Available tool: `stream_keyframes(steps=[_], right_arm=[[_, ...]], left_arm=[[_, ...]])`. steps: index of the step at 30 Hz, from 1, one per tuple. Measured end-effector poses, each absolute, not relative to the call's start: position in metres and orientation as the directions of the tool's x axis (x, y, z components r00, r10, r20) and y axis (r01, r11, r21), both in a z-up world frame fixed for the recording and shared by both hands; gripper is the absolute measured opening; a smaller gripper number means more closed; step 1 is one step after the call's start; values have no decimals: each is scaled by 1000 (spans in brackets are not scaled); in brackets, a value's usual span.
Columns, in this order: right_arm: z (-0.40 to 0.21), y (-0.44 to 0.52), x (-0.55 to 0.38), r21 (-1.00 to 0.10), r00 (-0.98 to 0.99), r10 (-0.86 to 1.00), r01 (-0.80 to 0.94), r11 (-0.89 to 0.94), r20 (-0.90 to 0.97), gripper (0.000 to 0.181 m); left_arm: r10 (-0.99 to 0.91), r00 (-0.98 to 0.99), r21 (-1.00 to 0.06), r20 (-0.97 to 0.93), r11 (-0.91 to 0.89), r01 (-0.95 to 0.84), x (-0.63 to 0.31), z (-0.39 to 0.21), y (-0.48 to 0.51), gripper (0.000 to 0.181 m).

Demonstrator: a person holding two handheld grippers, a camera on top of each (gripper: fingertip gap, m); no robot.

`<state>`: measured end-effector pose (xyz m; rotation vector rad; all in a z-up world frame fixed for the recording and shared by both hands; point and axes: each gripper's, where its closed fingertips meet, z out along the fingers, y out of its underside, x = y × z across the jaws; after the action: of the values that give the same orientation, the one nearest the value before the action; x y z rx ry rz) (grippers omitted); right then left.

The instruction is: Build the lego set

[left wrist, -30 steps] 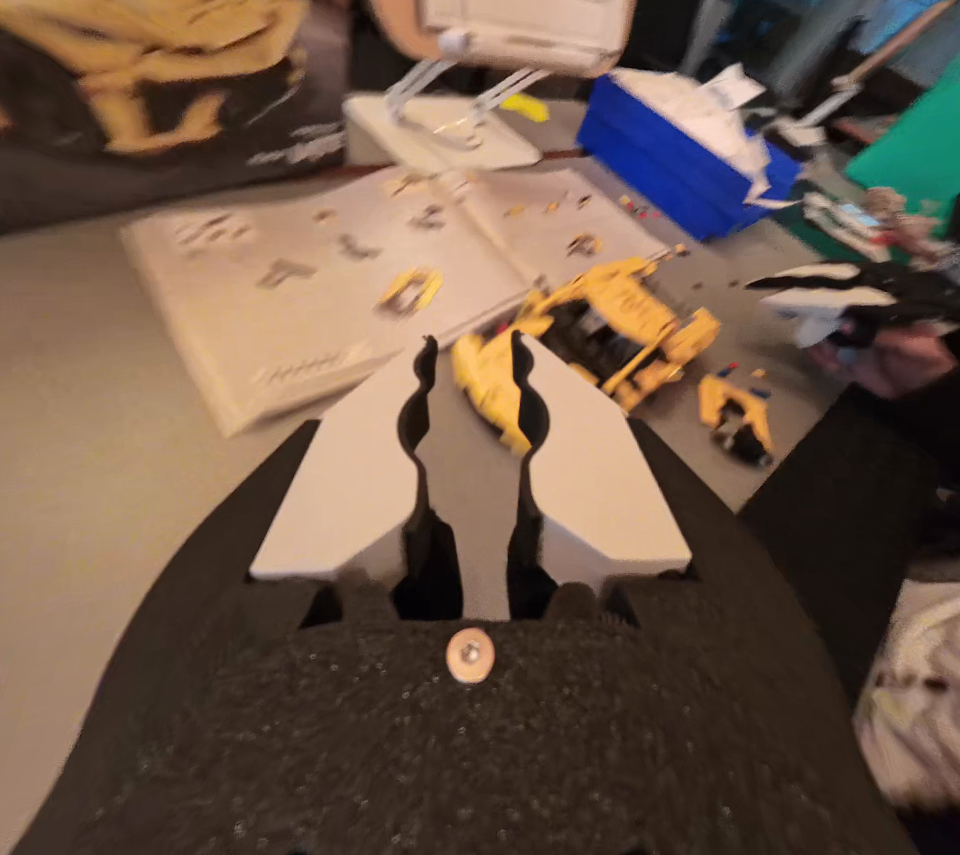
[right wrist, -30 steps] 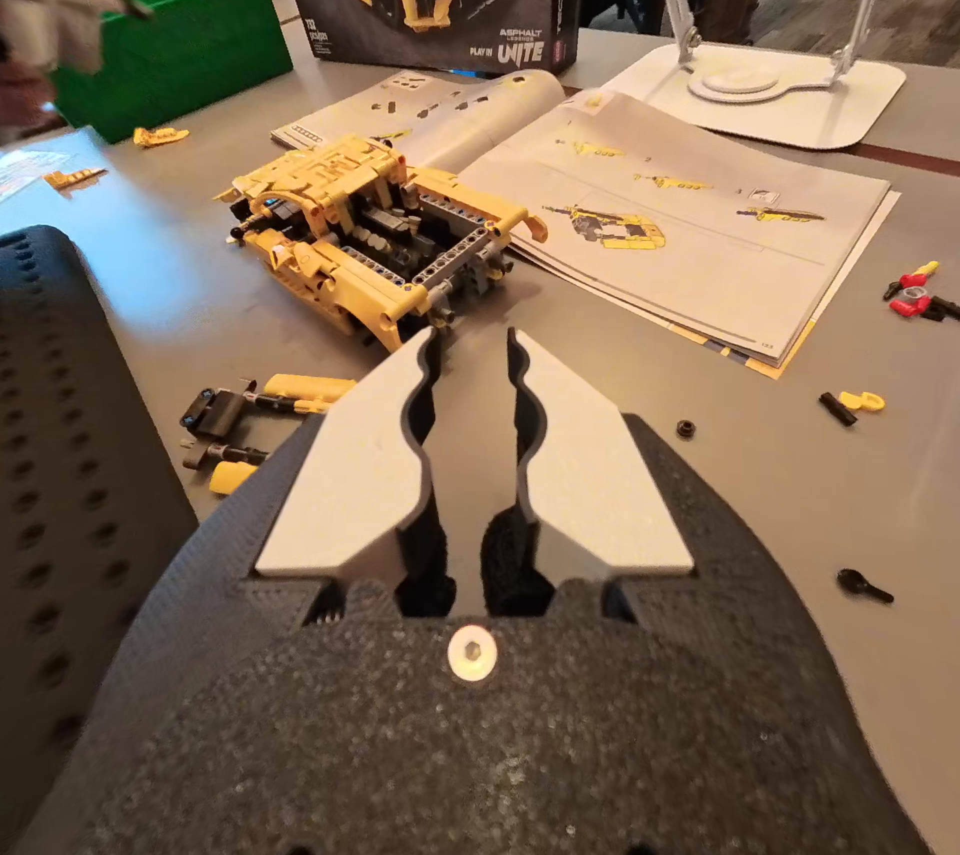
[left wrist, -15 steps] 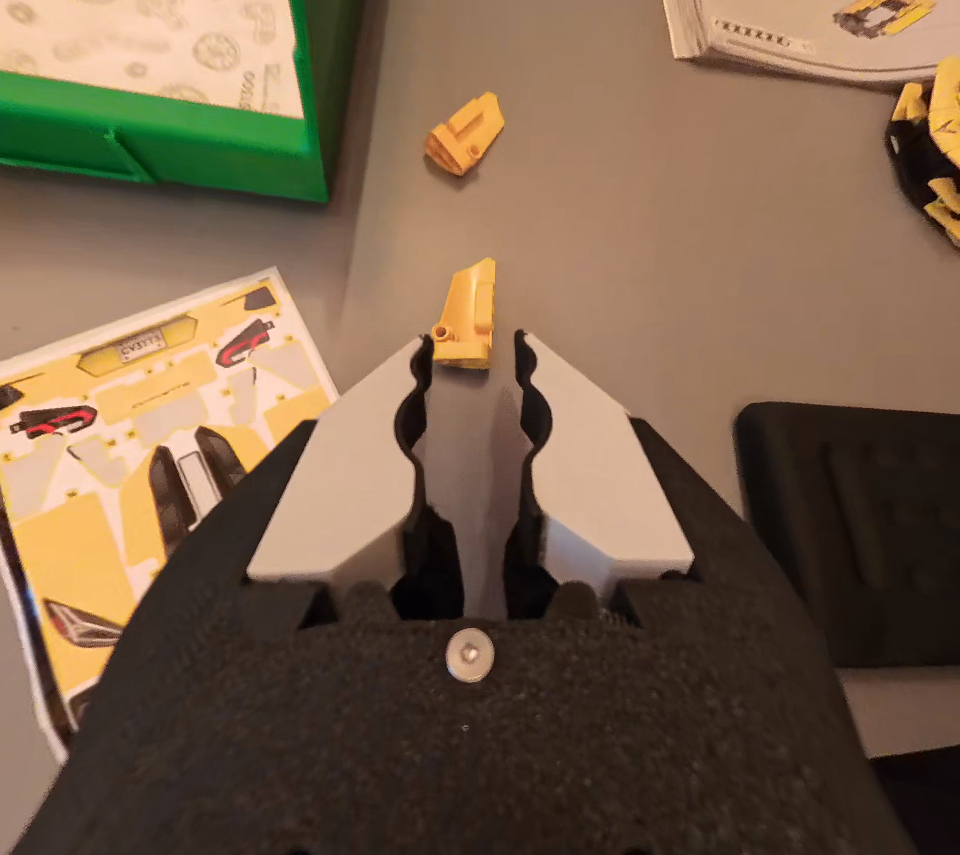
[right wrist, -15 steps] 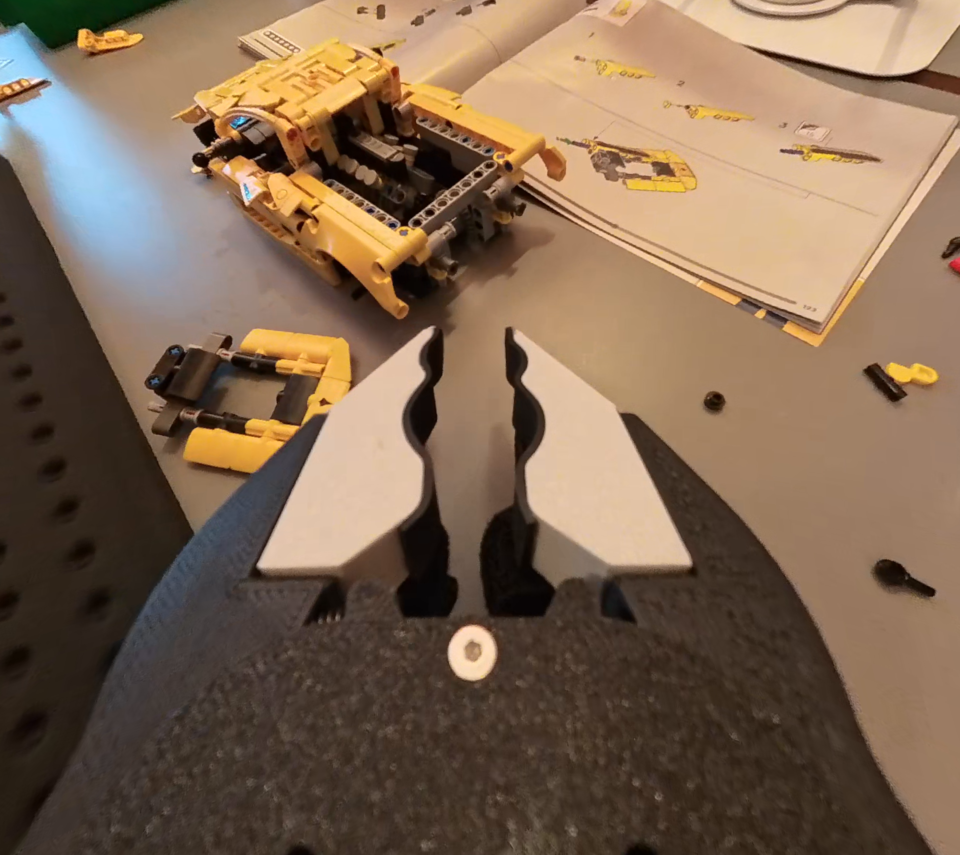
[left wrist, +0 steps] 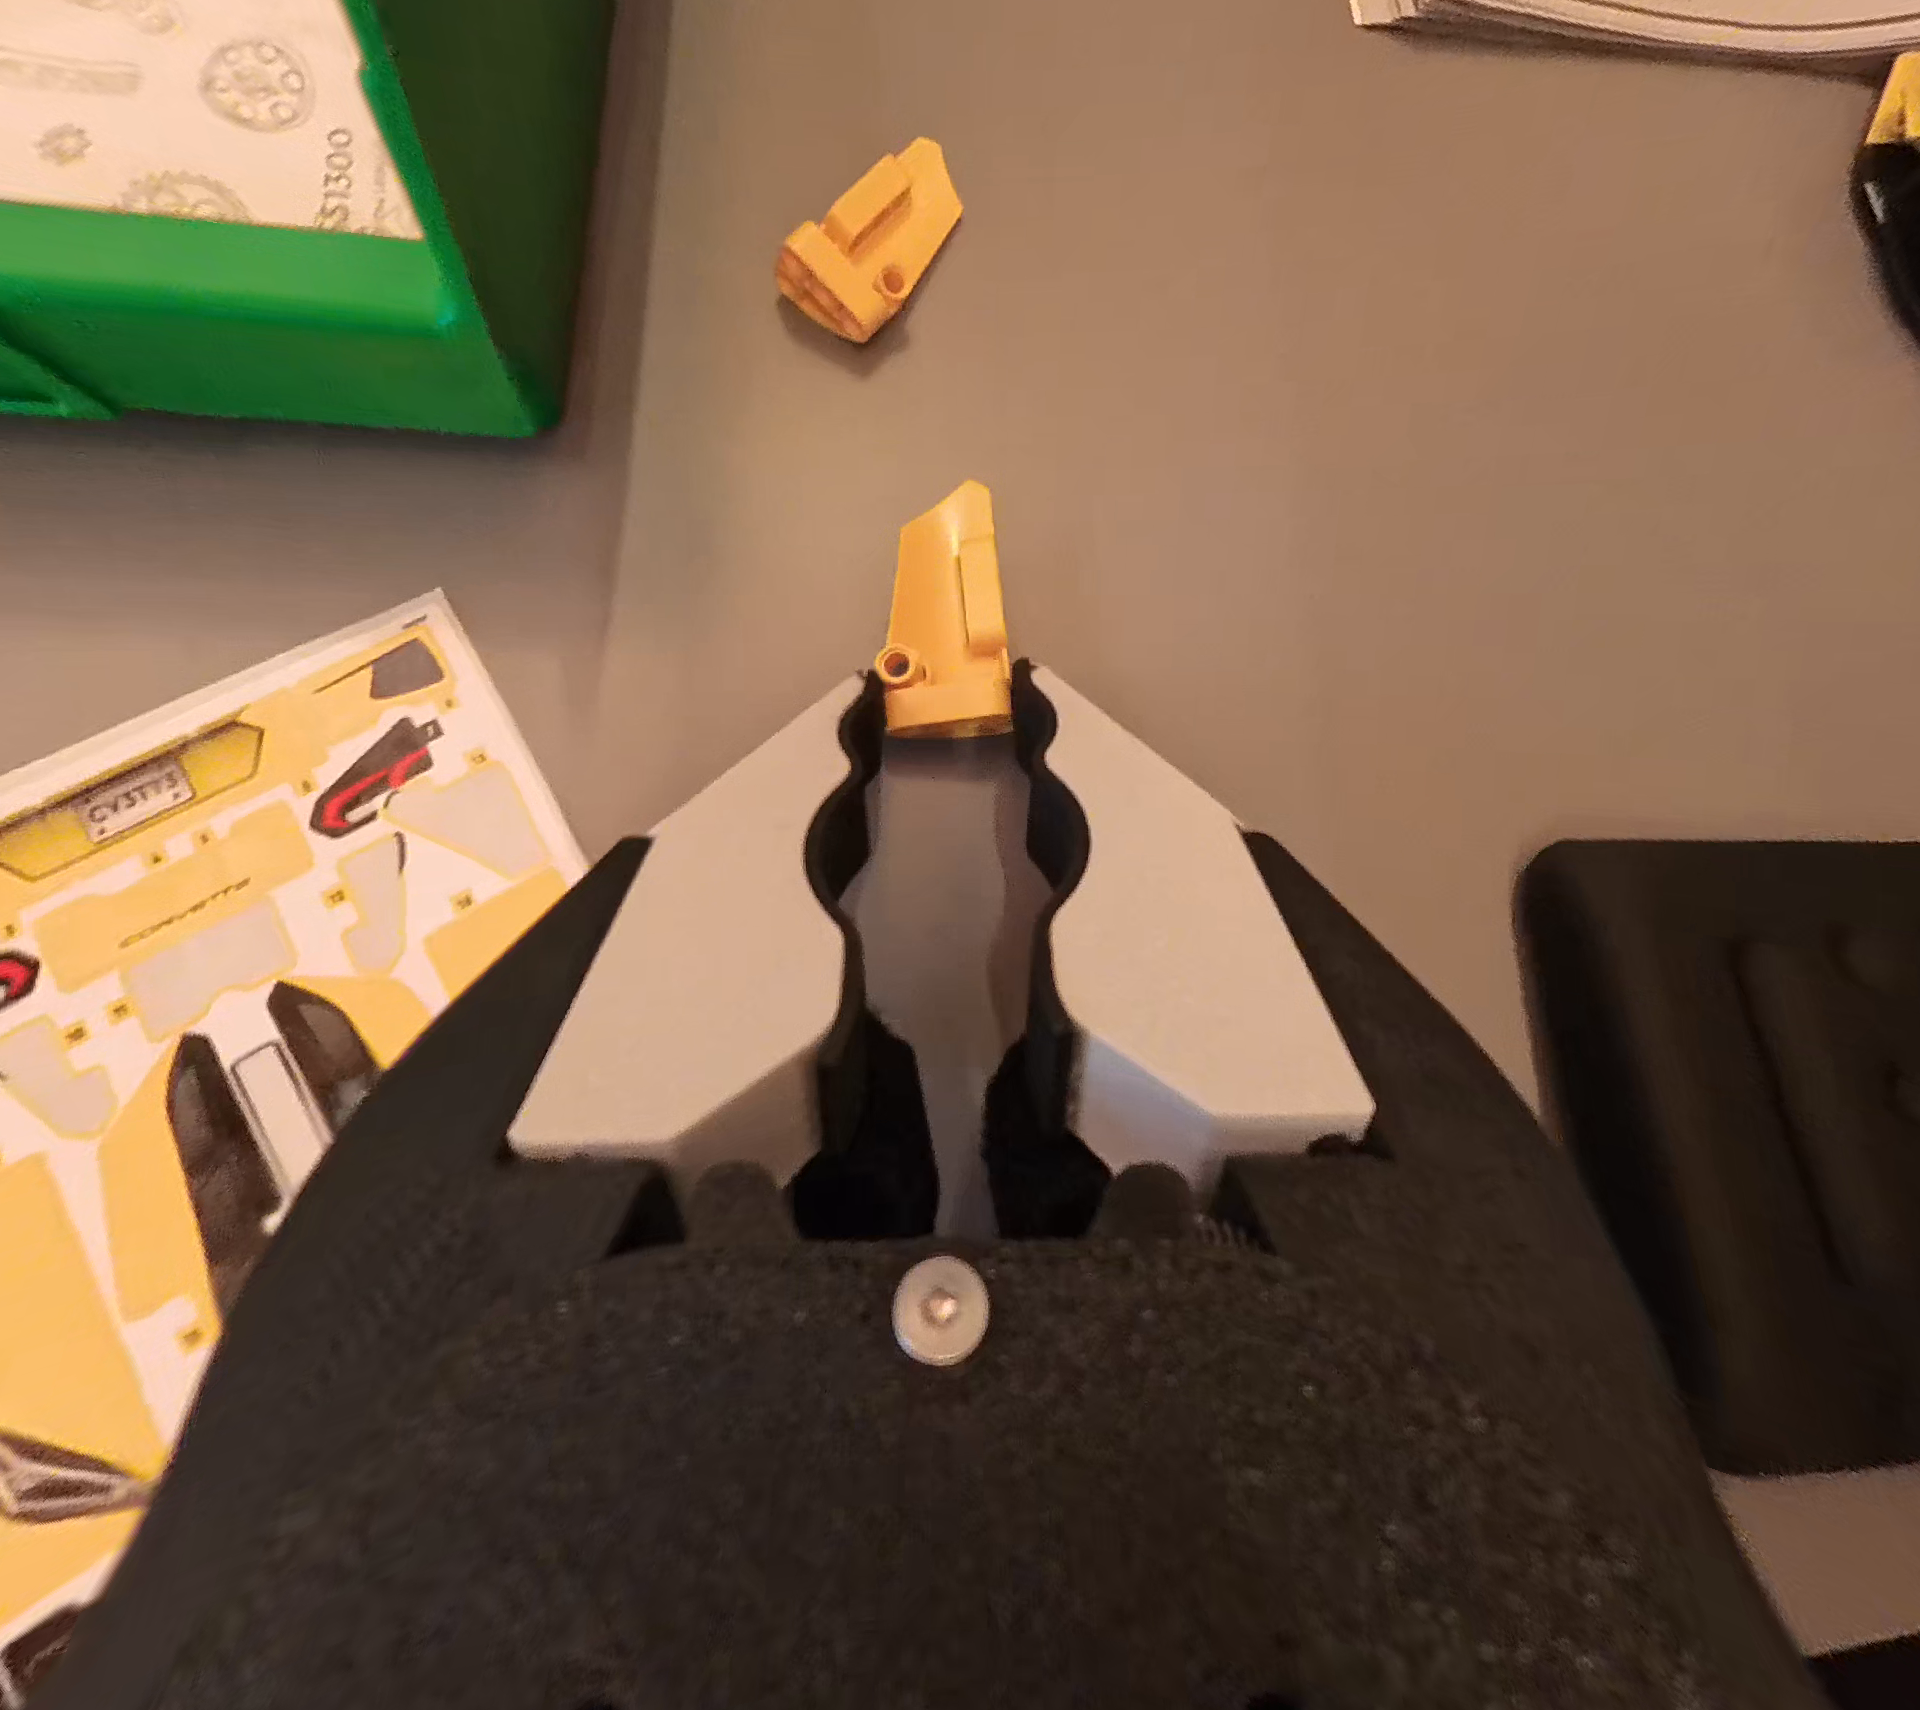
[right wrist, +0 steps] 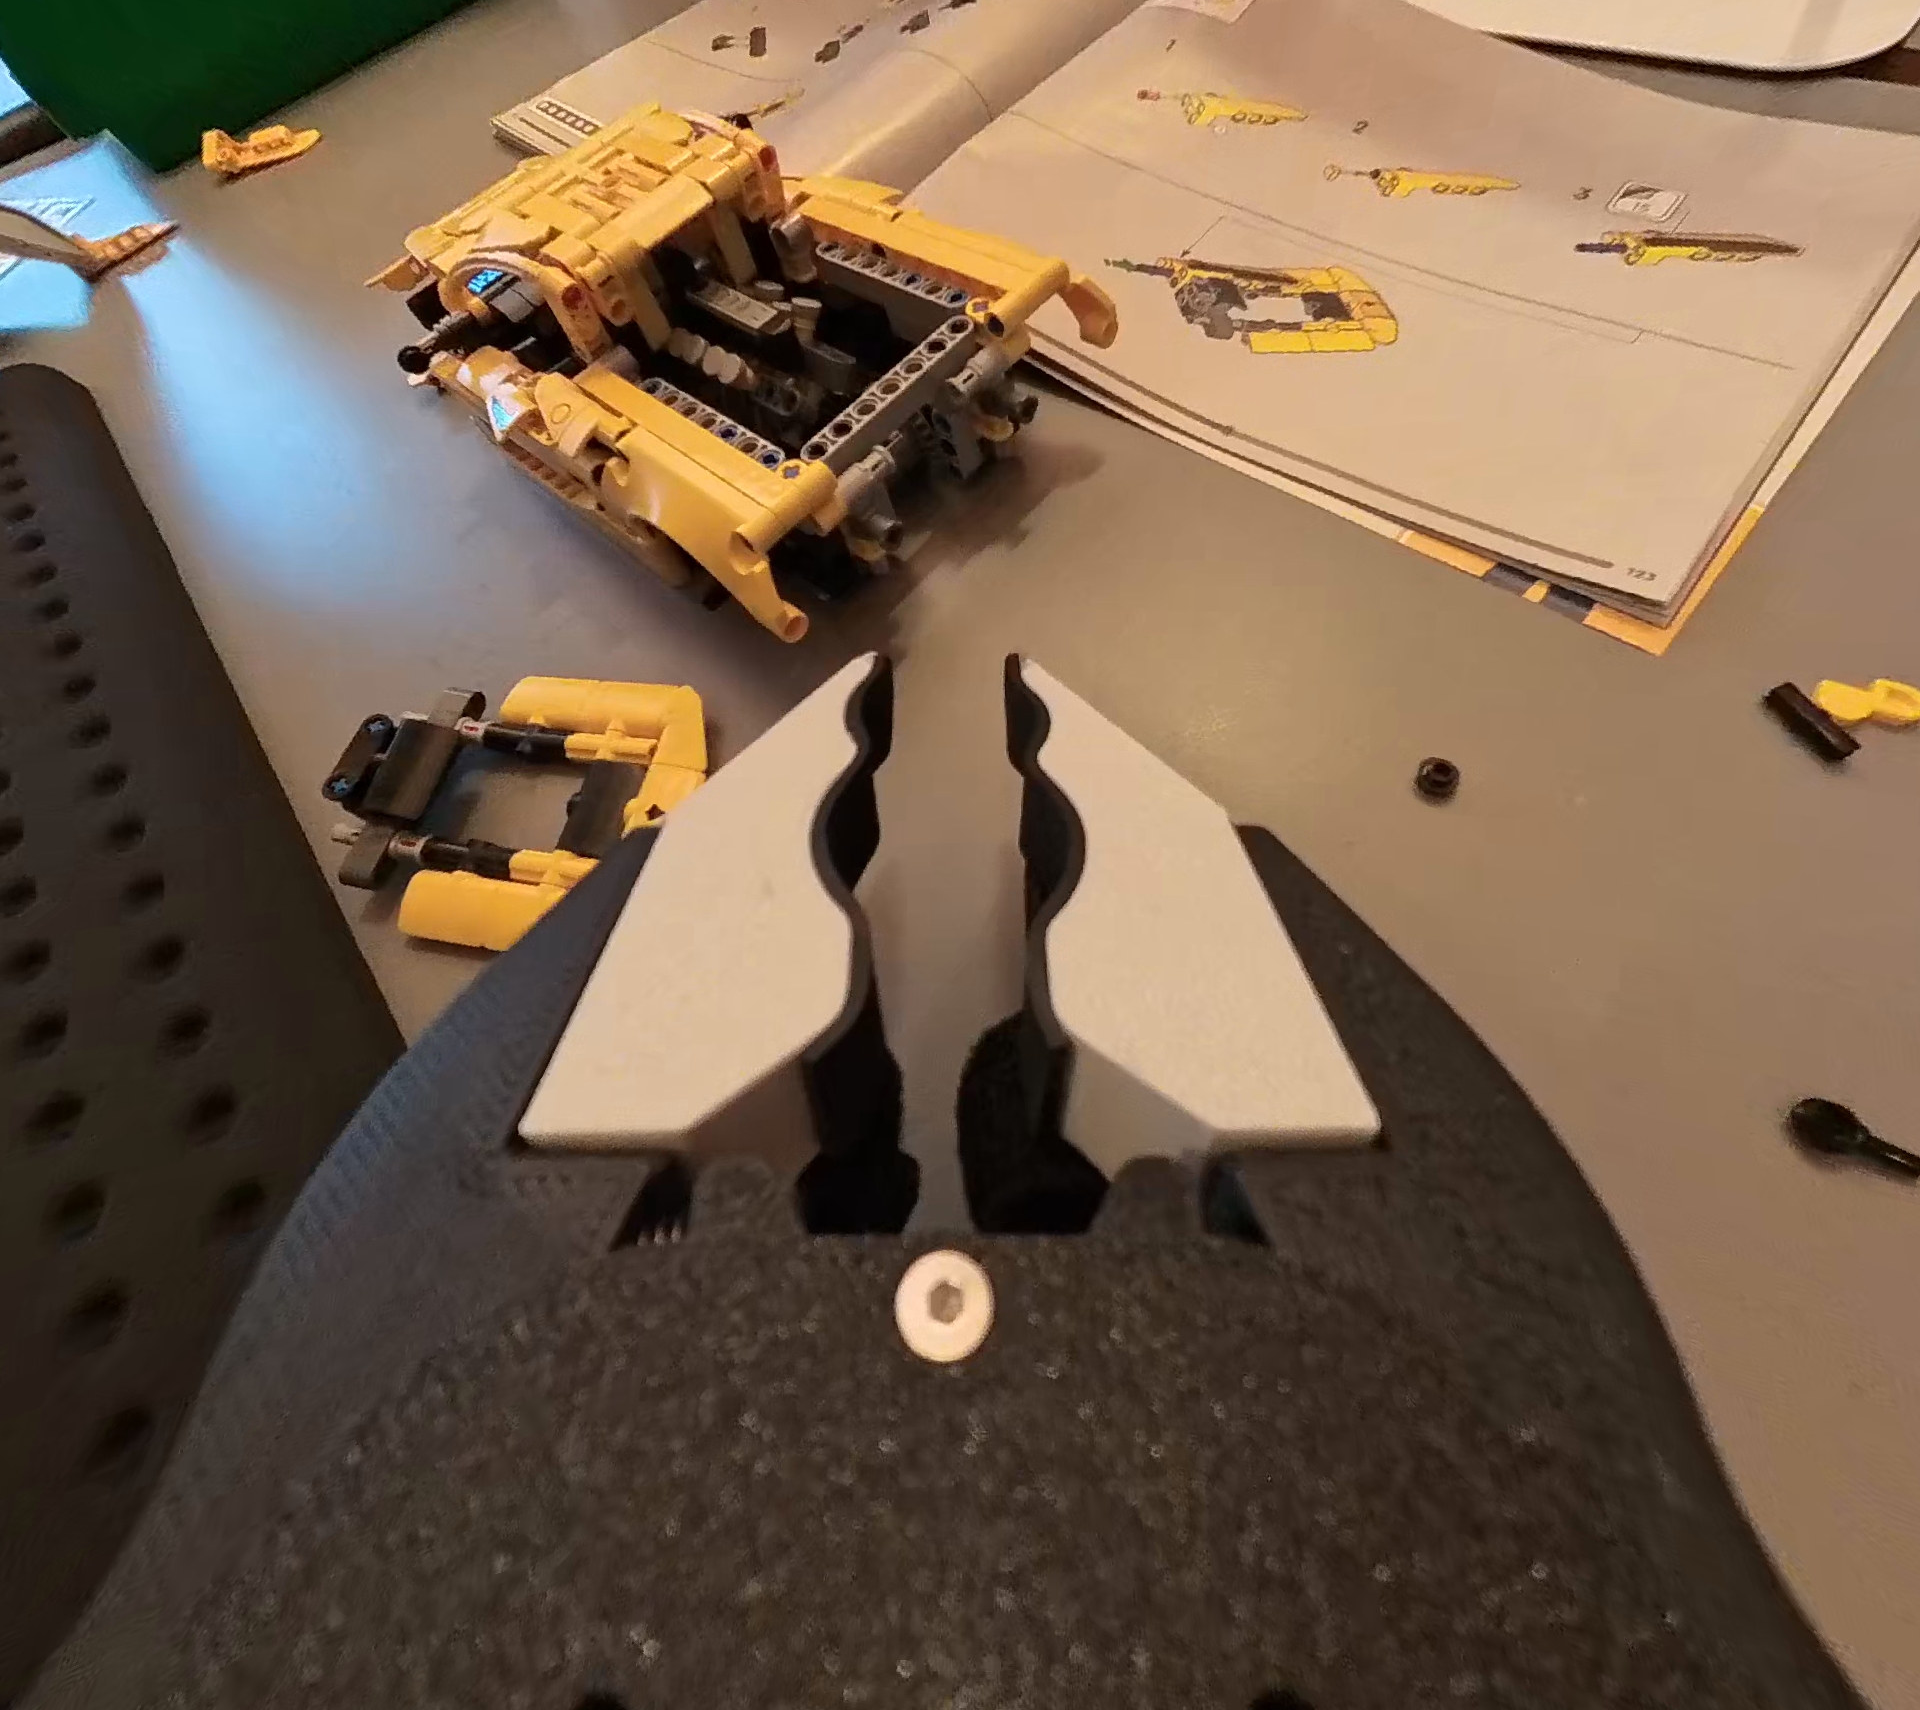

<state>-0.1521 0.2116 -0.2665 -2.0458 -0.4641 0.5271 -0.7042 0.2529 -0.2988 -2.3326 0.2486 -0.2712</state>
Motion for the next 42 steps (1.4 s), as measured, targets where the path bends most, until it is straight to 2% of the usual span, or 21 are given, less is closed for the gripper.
stream_keyframes(steps=[5, 9, 13, 21, 27, 30, 32, 34, 37, 40, 42], right_arm=[[-266, 212, -152, -867, 835, 517, 106, -487, -188, 20], [-266, 212, -152, -864, 832, 519, 105, -492, -194, 20], [-266, 211, -152, -867, 834, 517, 101, -488, -194, 19], [-267, 211, -153, -859, 827, 520, 94, -504, -215, 19], [-270, 211, -153, -847, 819, 519, 82, -526, -243, 19], [-270, 210, -154, -842, 815, 522, 82, -533, -251, 19], [-271, 210, -154, -840, 815, 521, 83, -536, -252, 19], [-272, 210, -154, -837, 813, 523, 84, -541, -256, 19], [-274, 209, -156, -827, 807, 526, 86, -556, -270, 19], [-276, 208, -157, -818, 800, 529, 88, -569, -282, 19], [-275, 208, -157, -821, 802, 530, 90, -564, -277, 19]], left_arm=[[-327, 945, -786, 26, -590, -183, -688, -277, 263, 24], [-400, 903, -862, -158, -390, -324, -658, -240, 273, 24], [-427, 839, -854, -338, -236, -464, -628, -216, 281, 24], [-496, 783, -843, -376, -168, -511, -587, -208, 285, 24], [-483, 788, -816, -381, -225, -533, -594, -218, 287, 24], [-337, 862, -725, -378, -471, -502, -655, -254, 292, 24], [-235, 906, -670, -352, -613, -419, -699, -276, 286, 24], [-171, 947, -660, -272, -683, -313, -722, -290, 278, 24], [-135, 985, -667, -108, -725, -173, -725, -300, 273, 24], [-160, 986, -665, -39, -733, -145, -714, -301, 273, 25], [-184, 981, -670, -54, -722, -172, -709, -297, 278, 40]])
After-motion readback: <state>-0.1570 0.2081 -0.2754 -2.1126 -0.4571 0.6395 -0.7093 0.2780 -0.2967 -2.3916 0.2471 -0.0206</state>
